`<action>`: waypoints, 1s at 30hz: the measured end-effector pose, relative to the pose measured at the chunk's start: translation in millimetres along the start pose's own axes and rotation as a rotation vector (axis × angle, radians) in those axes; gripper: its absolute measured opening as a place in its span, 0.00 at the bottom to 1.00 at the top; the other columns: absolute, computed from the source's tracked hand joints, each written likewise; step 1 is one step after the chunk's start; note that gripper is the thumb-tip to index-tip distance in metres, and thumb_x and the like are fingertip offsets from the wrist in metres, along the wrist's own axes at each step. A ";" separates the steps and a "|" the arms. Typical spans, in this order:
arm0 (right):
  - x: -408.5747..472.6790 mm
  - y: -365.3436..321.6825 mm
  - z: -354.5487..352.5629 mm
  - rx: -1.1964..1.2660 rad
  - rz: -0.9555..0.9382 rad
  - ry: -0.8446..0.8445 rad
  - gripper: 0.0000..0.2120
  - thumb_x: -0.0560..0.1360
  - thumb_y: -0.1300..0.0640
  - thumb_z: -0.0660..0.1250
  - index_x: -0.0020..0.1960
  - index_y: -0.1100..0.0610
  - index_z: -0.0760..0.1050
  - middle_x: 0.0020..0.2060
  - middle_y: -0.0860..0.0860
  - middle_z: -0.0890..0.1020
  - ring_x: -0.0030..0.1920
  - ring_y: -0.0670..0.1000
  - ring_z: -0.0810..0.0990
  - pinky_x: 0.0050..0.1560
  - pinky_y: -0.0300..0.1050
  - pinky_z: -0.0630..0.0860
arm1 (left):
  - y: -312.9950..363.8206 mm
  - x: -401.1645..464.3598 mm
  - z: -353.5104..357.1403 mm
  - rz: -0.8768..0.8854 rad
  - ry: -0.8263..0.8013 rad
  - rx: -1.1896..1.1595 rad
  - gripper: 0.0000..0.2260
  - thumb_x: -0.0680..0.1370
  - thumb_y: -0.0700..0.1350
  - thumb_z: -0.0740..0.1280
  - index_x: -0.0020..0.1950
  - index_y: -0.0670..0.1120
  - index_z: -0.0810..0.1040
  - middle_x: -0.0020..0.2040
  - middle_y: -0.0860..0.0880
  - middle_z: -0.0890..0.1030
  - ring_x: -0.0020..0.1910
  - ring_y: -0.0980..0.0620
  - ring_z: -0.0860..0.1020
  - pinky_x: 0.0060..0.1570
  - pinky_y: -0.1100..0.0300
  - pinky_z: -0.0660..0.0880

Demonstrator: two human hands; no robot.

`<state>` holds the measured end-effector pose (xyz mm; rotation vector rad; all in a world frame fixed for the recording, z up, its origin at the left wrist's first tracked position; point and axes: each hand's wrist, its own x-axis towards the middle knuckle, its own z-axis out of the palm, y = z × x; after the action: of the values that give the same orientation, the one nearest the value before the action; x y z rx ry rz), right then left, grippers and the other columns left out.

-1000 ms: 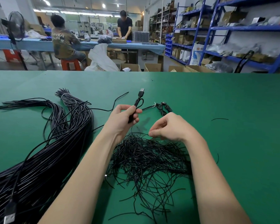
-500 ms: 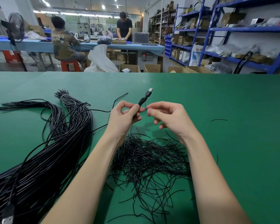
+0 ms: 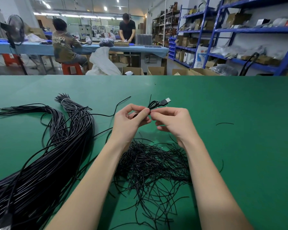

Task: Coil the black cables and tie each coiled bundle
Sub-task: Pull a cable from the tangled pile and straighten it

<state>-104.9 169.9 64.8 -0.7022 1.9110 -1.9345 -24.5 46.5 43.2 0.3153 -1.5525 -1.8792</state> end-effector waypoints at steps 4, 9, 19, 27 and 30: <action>4.5 -0.9 1.5 -0.092 -0.027 0.077 0.06 0.70 0.62 0.77 0.37 0.53 0.87 0.33 0.50 0.86 0.30 0.45 0.81 0.38 0.41 0.80 | -1.0 -0.2 0.6 0.018 -0.016 0.048 0.03 0.77 0.37 0.72 0.44 0.41 0.79 0.36 0.45 0.84 0.35 0.50 0.82 0.47 0.59 0.81; 3.0 0.2 -0.4 -0.176 -0.028 0.102 0.06 0.66 0.58 0.77 0.35 0.47 0.87 0.33 0.51 0.87 0.30 0.45 0.81 0.48 0.51 0.86 | -3.2 0.6 0.9 0.075 -0.038 0.138 0.05 0.78 0.36 0.71 0.42 0.42 0.80 0.39 0.43 0.85 0.39 0.49 0.83 0.50 0.55 0.82; 2.2 4.1 3.2 -0.030 -0.001 0.021 0.06 0.73 0.61 0.76 0.38 0.54 0.86 0.32 0.45 0.85 0.30 0.42 0.79 0.34 0.36 0.79 | 0.8 3.1 2.6 -0.012 0.043 0.008 0.04 0.79 0.37 0.69 0.44 0.38 0.80 0.36 0.42 0.83 0.35 0.50 0.82 0.46 0.59 0.81; 4.3 11.8 -14.4 0.336 0.208 -0.156 0.03 0.77 0.68 0.71 0.47 0.61 0.82 0.40 0.52 0.84 0.38 0.45 0.83 0.40 0.36 0.81 | -2.2 -0.6 2.8 -0.242 -0.068 -0.279 0.04 0.78 0.36 0.70 0.47 0.36 0.82 0.42 0.41 0.84 0.41 0.50 0.83 0.47 0.62 0.81; 4.0 13.7 -21.5 0.312 0.212 -0.197 0.05 0.76 0.69 0.71 0.49 0.62 0.82 0.43 0.53 0.85 0.40 0.46 0.83 0.41 0.37 0.81 | -1.3 -1.8 1.6 -0.291 -0.100 -0.278 0.05 0.76 0.37 0.71 0.48 0.36 0.83 0.43 0.41 0.84 0.42 0.50 0.84 0.46 0.62 0.81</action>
<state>-121.6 184.9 52.1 -0.5509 1.4603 -1.8929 -24.5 49.0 42.0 0.3394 -1.3391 -2.3383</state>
